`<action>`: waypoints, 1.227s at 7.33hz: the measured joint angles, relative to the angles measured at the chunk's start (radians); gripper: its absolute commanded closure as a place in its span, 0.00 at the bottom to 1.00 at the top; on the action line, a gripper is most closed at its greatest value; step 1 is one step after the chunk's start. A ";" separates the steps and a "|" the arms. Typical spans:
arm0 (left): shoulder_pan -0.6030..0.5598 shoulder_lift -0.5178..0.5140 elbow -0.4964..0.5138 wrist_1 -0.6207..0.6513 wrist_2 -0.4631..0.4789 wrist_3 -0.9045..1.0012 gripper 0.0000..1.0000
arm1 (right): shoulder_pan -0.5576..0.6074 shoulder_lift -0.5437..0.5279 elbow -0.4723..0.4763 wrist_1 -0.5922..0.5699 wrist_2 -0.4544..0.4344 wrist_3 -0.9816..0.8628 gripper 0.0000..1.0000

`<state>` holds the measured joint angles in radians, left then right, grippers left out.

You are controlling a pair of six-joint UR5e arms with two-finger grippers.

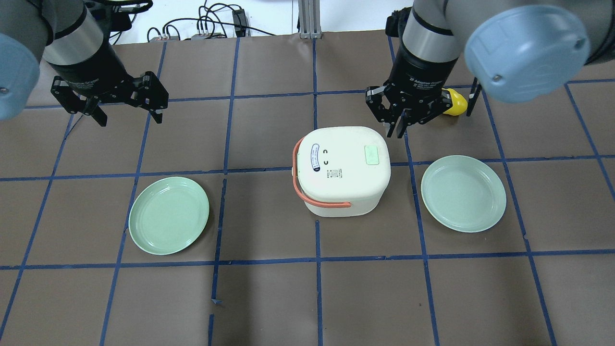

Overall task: Press rice cooker button
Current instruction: 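Move the right gripper over the rice cooker's green button, then press down on the green button with the right gripper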

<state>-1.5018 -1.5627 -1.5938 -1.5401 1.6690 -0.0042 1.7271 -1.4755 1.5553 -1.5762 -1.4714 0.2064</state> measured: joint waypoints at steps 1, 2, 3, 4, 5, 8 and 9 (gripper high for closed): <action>0.000 0.000 0.000 0.000 0.000 0.000 0.00 | 0.016 0.024 0.008 -0.025 -0.005 0.019 0.92; 0.000 0.000 0.000 0.000 0.000 0.000 0.00 | 0.027 0.044 0.020 -0.041 -0.016 0.029 0.93; 0.000 0.000 0.000 0.000 0.000 0.000 0.00 | 0.033 0.057 0.031 -0.057 -0.026 0.038 0.95; 0.000 0.000 0.000 0.000 0.000 0.000 0.00 | 0.036 0.069 0.037 -0.072 -0.026 0.047 0.94; 0.000 0.000 0.000 0.000 0.000 0.000 0.00 | 0.037 0.082 0.040 -0.088 -0.026 0.051 0.94; 0.000 0.001 0.000 0.000 0.000 0.000 0.00 | 0.039 0.104 0.044 -0.127 -0.025 0.072 0.94; 0.000 0.001 0.000 0.000 0.000 0.000 0.00 | 0.039 0.108 0.055 -0.137 -0.026 0.071 0.94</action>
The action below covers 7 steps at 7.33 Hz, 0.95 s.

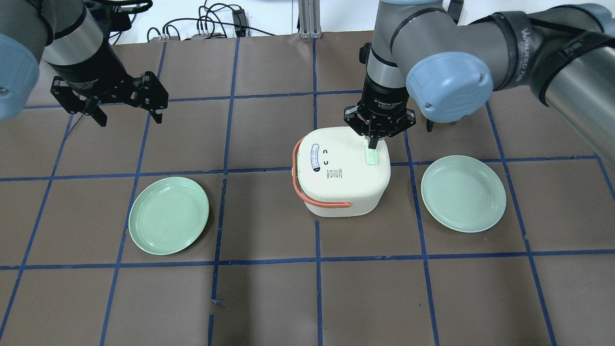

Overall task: Press rice cooker button
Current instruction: 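Press down on the green button with the right gripper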

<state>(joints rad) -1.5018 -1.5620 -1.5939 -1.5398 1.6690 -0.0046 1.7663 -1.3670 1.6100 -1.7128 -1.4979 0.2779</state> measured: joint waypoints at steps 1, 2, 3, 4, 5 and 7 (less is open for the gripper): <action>0.000 0.000 0.000 0.001 0.000 0.000 0.00 | 0.000 0.002 0.013 -0.014 -0.002 -0.002 0.94; 0.000 0.000 0.000 0.001 0.000 0.000 0.00 | -0.001 0.002 0.021 -0.021 -0.005 -0.003 0.94; 0.000 0.000 0.000 0.001 0.000 0.000 0.00 | -0.001 0.002 0.025 -0.024 -0.006 -0.003 0.94; 0.000 0.000 0.000 0.001 0.000 0.000 0.00 | -0.001 0.003 0.027 -0.025 -0.006 -0.002 0.93; 0.000 0.000 0.000 0.001 0.000 0.000 0.00 | -0.001 0.002 0.028 -0.025 -0.005 -0.001 0.93; 0.000 0.000 0.000 0.001 0.000 0.000 0.00 | -0.001 0.003 0.033 -0.034 -0.001 0.002 0.92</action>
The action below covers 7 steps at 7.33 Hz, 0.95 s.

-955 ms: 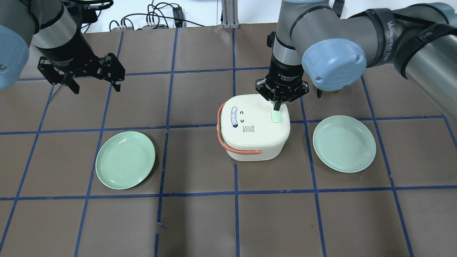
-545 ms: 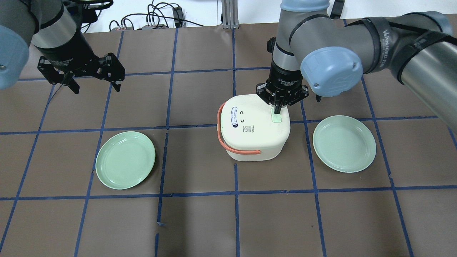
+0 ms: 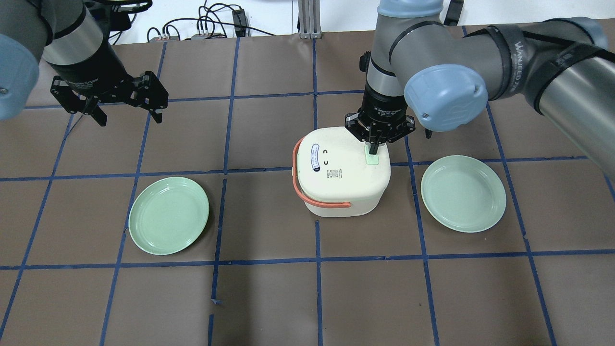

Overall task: Press rice cooker button
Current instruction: 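Press down on the green button with the right gripper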

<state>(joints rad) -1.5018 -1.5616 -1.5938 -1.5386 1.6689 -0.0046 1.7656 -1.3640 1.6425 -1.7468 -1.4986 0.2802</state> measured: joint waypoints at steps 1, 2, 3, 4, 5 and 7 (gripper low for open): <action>0.000 0.000 0.000 0.000 0.000 0.000 0.00 | 0.000 0.000 0.002 -0.006 0.001 0.002 0.92; 0.000 0.000 0.000 0.000 0.000 0.000 0.00 | 0.000 0.000 0.003 -0.009 0.001 0.004 0.92; 0.000 0.000 0.000 0.000 0.000 0.000 0.00 | 0.001 0.001 0.003 -0.009 0.001 0.004 0.92; 0.000 0.000 0.000 0.000 0.000 0.000 0.00 | 0.001 0.002 0.007 -0.009 -0.001 0.004 0.92; 0.000 0.000 0.000 0.000 0.000 0.000 0.00 | 0.001 0.002 0.013 -0.011 -0.004 0.004 0.91; 0.000 0.000 0.000 0.000 0.000 0.000 0.00 | 0.001 0.004 0.015 -0.011 -0.004 0.004 0.86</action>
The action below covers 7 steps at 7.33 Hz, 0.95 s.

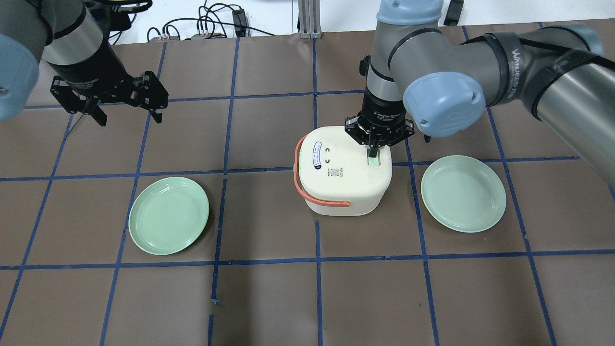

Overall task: Press rice cooker button
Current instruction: 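Lift the right gripper up away from the opened lid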

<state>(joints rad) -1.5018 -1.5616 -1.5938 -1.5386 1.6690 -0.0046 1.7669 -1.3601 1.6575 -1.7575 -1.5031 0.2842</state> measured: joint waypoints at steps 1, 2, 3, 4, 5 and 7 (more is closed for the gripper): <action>0.000 0.000 0.000 0.000 0.000 0.000 0.00 | 0.000 0.000 -0.007 -0.001 0.001 0.001 0.61; 0.000 0.000 0.000 0.000 0.000 0.000 0.00 | 0.000 -0.004 -0.024 -0.001 0.002 0.001 0.39; 0.000 0.000 0.000 0.000 0.000 0.000 0.00 | -0.002 -0.011 -0.056 0.010 0.002 0.000 0.26; 0.000 0.000 0.000 0.000 0.000 0.000 0.00 | -0.007 -0.027 -0.105 0.040 0.003 -0.004 0.12; 0.000 0.000 0.000 0.000 0.000 0.000 0.00 | -0.019 -0.051 -0.164 0.095 0.000 -0.022 0.09; 0.000 0.000 0.000 0.000 0.000 0.000 0.00 | -0.081 -0.110 -0.247 0.193 -0.018 -0.144 0.00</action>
<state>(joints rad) -1.5018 -1.5615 -1.5938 -1.5386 1.6690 -0.0046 1.6861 -1.4703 1.4102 -1.5648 -1.5212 0.1397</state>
